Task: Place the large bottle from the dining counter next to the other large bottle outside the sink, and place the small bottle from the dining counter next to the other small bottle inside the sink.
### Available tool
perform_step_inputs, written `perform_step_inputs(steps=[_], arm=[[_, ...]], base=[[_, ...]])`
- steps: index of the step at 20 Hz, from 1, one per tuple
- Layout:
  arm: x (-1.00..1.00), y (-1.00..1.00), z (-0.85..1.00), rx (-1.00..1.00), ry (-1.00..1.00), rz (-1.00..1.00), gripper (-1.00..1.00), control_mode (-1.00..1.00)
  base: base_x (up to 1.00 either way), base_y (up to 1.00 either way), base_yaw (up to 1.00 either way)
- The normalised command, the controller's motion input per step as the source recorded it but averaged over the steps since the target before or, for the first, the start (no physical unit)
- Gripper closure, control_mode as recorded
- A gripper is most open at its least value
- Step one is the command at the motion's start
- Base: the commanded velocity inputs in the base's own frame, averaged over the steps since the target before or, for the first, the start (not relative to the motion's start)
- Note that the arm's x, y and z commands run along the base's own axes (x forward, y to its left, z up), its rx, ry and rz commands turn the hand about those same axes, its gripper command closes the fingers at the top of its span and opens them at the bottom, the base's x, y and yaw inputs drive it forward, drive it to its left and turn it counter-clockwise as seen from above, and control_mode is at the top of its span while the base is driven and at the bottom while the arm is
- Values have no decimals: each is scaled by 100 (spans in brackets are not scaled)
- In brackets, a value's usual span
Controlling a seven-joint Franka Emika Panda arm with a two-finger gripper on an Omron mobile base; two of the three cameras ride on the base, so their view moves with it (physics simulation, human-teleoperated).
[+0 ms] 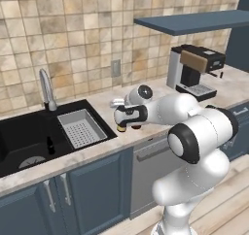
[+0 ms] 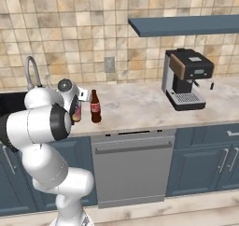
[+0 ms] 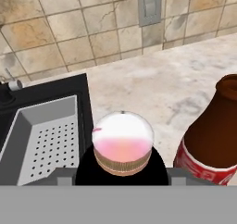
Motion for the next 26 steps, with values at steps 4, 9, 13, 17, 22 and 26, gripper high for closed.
perform_step_inputs(steps=[4,9,13,17,22,26], arm=[[0,0,0,0,0,0,100,100],[0,0,0,0,0,0,100,100],[0,0,0,0,0,0,100,100],[0,3,-7,-5,0,-1,100,-100],[7,0,-6,-10,0,-3,100,-100],[13,0,-4,-3,0,-3,100,-100]], base=[[0,14,-3],[0,11,-2],[0,9,0],[0,2,0],[0,0,0],[0,0,0]])
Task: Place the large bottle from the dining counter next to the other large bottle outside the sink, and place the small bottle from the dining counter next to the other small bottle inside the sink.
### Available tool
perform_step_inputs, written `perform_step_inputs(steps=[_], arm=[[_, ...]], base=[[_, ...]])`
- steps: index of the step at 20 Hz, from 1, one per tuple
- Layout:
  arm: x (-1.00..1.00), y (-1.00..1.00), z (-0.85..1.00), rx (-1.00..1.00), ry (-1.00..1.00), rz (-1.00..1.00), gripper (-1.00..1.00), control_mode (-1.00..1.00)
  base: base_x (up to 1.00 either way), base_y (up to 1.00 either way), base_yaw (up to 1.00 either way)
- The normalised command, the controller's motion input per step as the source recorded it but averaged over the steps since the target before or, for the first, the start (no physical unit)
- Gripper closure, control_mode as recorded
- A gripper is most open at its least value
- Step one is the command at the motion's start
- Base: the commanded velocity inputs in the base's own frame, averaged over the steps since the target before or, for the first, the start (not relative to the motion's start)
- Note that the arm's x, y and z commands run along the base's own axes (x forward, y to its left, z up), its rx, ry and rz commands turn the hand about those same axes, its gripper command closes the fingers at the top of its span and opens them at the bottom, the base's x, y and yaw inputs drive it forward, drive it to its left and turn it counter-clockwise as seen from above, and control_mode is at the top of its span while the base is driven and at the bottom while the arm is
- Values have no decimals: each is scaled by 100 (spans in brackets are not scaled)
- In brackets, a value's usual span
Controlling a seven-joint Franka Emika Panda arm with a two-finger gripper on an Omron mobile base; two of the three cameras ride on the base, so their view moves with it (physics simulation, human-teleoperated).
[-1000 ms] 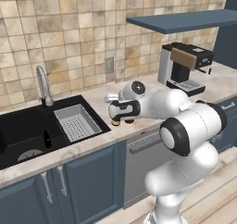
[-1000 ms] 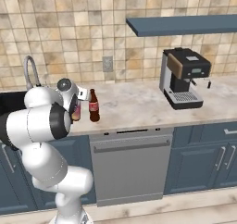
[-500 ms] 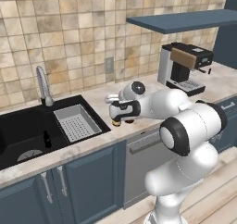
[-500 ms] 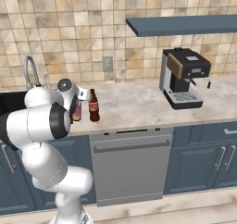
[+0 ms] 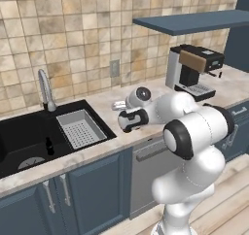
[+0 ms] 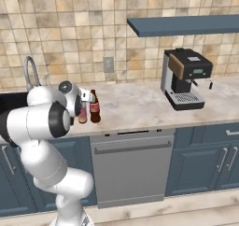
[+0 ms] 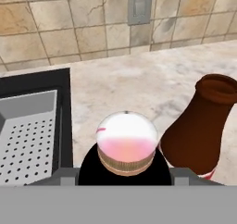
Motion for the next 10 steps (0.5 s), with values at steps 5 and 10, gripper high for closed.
perform_step_inputs(steps=[5,10], arm=[[7,7,-13,0,0,-3,100,-100],[0,13,-19,0,0,-3,100,-100]], base=[[0,0,0],[0,0,0]])
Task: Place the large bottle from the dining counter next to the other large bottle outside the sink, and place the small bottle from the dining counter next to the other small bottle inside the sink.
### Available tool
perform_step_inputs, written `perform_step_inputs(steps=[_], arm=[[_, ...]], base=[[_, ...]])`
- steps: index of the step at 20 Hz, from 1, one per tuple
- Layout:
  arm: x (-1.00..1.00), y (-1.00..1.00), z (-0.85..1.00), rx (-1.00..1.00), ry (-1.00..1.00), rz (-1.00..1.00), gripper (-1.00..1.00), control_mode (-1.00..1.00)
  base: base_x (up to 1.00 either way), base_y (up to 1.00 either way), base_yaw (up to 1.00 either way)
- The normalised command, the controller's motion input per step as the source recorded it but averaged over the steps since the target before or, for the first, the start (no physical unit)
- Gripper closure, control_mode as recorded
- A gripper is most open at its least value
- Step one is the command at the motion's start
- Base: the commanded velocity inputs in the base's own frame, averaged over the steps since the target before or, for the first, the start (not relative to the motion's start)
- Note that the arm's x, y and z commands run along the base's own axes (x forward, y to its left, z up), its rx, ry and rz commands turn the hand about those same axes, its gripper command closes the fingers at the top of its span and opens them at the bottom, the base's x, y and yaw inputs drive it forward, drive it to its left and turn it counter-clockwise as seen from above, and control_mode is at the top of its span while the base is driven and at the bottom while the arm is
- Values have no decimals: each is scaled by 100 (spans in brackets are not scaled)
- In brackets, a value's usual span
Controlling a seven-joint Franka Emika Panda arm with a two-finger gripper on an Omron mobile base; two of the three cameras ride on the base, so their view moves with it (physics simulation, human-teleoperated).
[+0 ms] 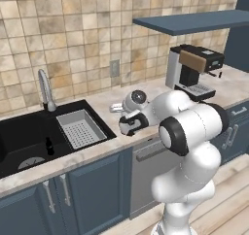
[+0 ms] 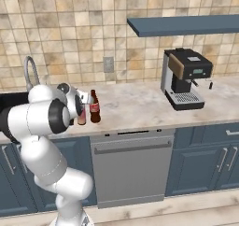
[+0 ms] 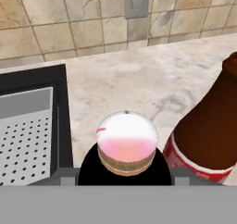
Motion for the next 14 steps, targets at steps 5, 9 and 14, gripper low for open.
perform_step_inputs(steps=[5,9,14], arm=[[0,14,-27,0,0,-2,100,-100],[0,14,-29,0,0,-2,100,-100],[0,17,-30,0,-1,-2,100,-100]], base=[[0,0,0],[0,0,0],[0,0,0]])
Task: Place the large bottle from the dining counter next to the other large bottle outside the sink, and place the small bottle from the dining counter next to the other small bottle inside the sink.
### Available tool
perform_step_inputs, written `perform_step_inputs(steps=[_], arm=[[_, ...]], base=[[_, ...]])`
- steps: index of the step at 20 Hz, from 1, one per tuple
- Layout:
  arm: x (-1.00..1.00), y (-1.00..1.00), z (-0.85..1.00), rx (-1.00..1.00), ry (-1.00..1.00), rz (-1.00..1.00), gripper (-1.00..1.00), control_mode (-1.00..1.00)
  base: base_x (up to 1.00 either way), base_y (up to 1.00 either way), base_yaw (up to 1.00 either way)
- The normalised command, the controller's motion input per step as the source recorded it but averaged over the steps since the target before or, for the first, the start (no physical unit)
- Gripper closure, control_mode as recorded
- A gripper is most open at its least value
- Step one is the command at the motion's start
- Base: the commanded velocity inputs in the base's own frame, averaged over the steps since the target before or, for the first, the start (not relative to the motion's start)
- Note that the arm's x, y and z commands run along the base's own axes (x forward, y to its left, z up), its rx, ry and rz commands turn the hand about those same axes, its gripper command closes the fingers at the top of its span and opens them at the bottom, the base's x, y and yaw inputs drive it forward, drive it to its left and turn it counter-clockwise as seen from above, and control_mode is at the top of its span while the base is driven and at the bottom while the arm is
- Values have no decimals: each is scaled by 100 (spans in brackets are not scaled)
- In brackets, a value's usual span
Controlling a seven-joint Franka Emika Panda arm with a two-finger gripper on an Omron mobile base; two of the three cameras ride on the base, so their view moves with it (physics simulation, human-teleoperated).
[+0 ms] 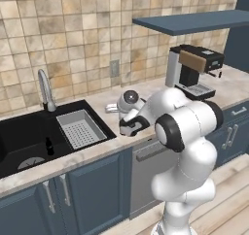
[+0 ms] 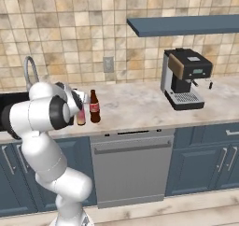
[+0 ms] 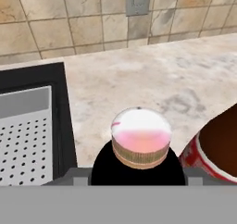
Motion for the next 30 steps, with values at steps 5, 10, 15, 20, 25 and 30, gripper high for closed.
perform_step_inputs(steps=[5,10,15,20,25,30], arm=[[-16,16,-30,-2,-5,-4,100,-100],[-49,0,-30,-8,-12,-3,100,-100],[-36,0,-32,-11,-13,-4,100,-100],[-5,0,-8,-2,-16,-9,100,-100],[0,0,0,0,-9,-8,100,-100],[0,0,-1,5,-5,-7,100,-100]], base=[[0,0,0],[0,0,0],[0,0,0],[0,0,0],[0,0,0],[0,0,0]])
